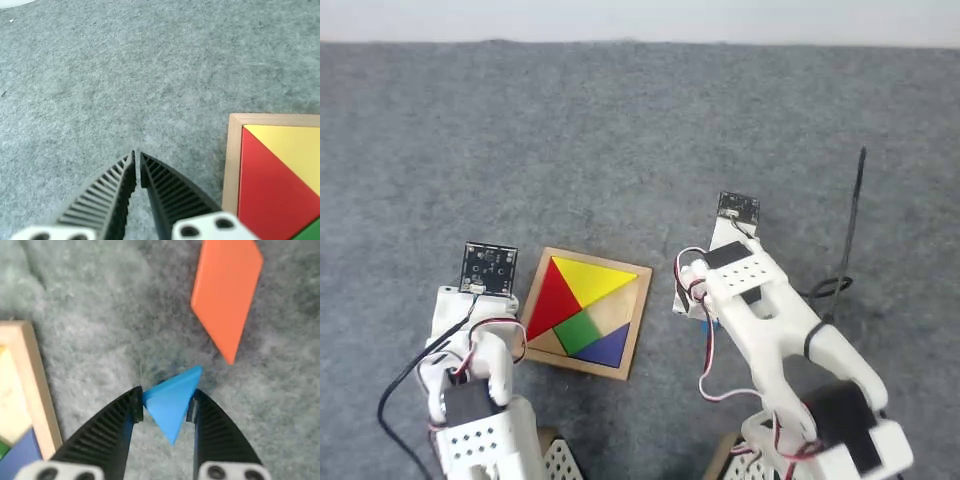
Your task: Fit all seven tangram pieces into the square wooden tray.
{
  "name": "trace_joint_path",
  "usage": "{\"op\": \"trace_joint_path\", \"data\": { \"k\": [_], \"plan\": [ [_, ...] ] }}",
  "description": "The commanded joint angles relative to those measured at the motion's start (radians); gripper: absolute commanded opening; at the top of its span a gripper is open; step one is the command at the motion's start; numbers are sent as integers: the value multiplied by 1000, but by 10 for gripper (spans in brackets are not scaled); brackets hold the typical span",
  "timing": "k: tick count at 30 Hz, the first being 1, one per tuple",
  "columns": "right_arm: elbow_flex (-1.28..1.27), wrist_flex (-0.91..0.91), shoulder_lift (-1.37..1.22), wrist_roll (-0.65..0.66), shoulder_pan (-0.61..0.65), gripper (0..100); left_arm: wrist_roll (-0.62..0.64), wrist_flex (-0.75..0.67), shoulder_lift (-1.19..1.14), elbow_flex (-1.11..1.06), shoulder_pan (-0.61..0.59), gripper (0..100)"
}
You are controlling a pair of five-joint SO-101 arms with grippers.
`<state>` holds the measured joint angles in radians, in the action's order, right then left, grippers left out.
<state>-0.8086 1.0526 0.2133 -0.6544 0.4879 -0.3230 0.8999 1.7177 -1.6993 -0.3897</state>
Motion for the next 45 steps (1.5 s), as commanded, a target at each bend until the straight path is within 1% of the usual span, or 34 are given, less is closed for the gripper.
{"op": "trace_joint_path", "data": {
  "k": [1,4,10,18,22,26,30,33,34,35,37,41,45],
  "plan": [
    [43,44,96,20,8,100,-12,2,17,10,2,16],
    [43,67,134,21,8,99,-12,2,17,10,2,16],
    [49,114,206,107,10,100,-12,2,17,10,2,16],
    [51,251,387,272,8,102,-12,2,17,10,2,16],
    [51,292,466,305,8,102,-12,2,17,10,2,16],
    [49,295,484,319,7,102,-12,3,17,10,2,16],
    [32,289,432,302,-7,102,-12,3,17,10,2,16],
    [3,229,341,167,-62,102,-12,9,17,10,2,16],
    [-6,196,306,132,-96,102,-17,12,17,10,2,16],
    [-15,163,266,124,-122,102,-34,15,18,10,2,16],
    [-17,122,177,153,-147,102,-57,15,17,10,2,15],
    [-8,68,12,273,-153,102,-58,17,17,10,2,15],
    [46,59,-64,344,-159,112,-58,17,17,10,2,15]
  ]
}}
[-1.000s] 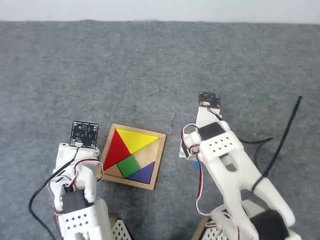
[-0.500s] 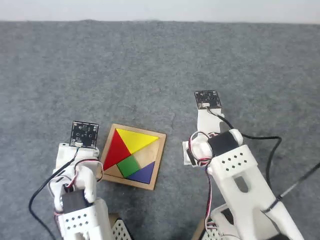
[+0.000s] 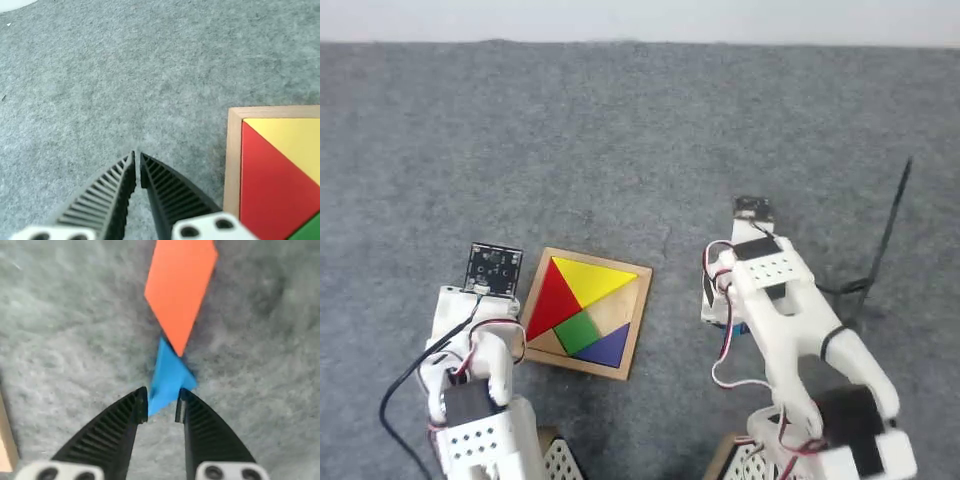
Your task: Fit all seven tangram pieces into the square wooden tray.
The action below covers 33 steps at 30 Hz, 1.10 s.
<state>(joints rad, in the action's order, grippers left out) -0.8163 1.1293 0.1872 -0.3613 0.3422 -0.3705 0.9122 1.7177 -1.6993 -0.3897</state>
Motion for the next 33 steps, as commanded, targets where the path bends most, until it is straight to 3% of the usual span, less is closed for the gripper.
{"op": "trace_joint_path", "data": {
  "k": [1,6,25,33],
  "plan": [
    [60,-19,-42,52,-10,132,-11,5,17,10,2,15],
    [66,-28,-51,95,-12,241,-11,5,17,10,2,15],
    [-17,-90,-53,321,-15,240,-11,5,17,10,2,15],
    [-17,-88,-53,376,-13,66,-11,5,17,10,2,15]
  ]
}}
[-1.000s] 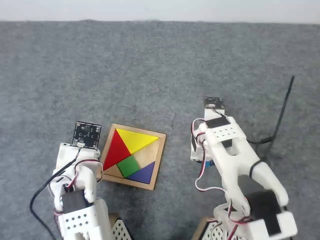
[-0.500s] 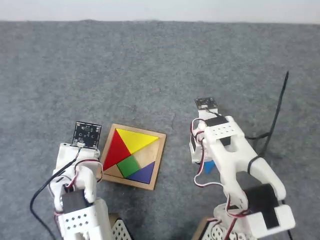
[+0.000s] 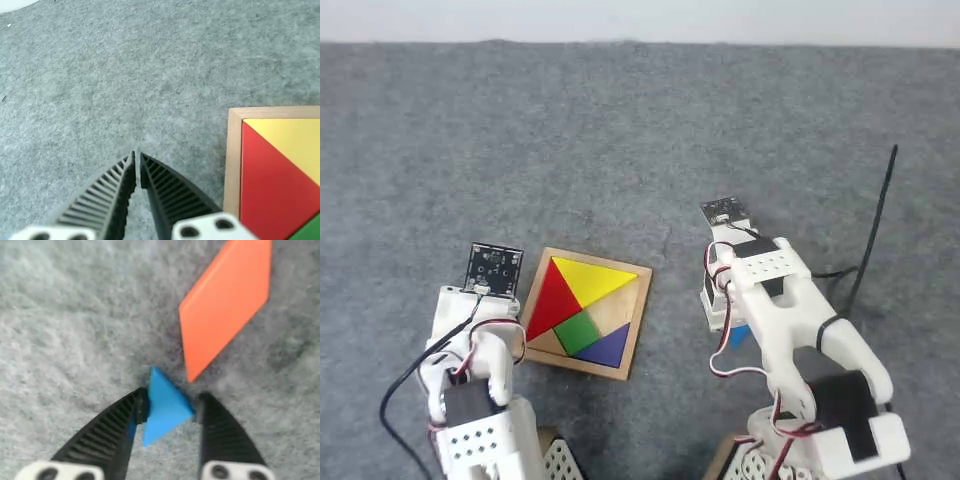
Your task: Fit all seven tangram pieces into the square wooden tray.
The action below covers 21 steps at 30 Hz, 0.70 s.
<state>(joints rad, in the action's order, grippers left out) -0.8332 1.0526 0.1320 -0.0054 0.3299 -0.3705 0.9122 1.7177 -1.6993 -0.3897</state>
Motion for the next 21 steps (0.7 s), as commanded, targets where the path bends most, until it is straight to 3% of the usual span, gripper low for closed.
{"op": "trace_joint_path", "data": {
  "k": [1,6,21],
  "plan": [
    [0,-12,2,20,-2,69,-11,5,17,10,2,15],
    [14,35,16,15,-2,70,-11,5,17,10,2,15],
    [358,582,260,9,7,69,-11,5,17,10,2,15]
  ]
}}
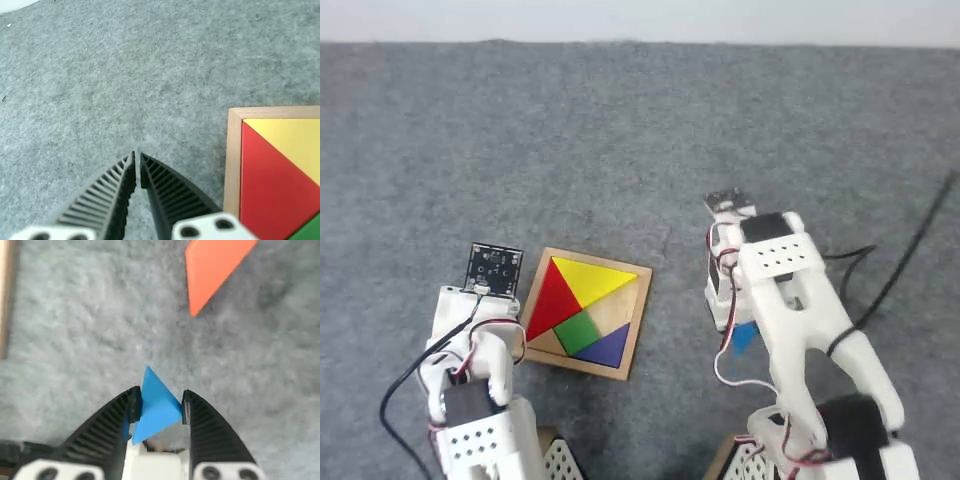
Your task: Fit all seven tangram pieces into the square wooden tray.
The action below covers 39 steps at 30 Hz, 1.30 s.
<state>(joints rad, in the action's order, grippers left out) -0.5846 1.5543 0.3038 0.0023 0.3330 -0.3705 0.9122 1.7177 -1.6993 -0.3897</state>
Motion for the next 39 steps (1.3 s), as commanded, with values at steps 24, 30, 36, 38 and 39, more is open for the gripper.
{"op": "trace_joint_path", "data": {
  "k": [24,30,36,38,39],
  "plan": [
    [-20,156,142,207,-36,74,-12,15,17,10,2,15],
    [-262,-25,140,713,-163,69,-12,17,17,10,2,15],
    [-364,-173,140,937,-163,72,-12,17,17,10,2,15],
    [-394,-208,140,1037,-162,72,-12,17,17,10,2,15],
    [-405,-225,140,1088,-162,72,-12,17,17,10,2,15]
  ]
}}
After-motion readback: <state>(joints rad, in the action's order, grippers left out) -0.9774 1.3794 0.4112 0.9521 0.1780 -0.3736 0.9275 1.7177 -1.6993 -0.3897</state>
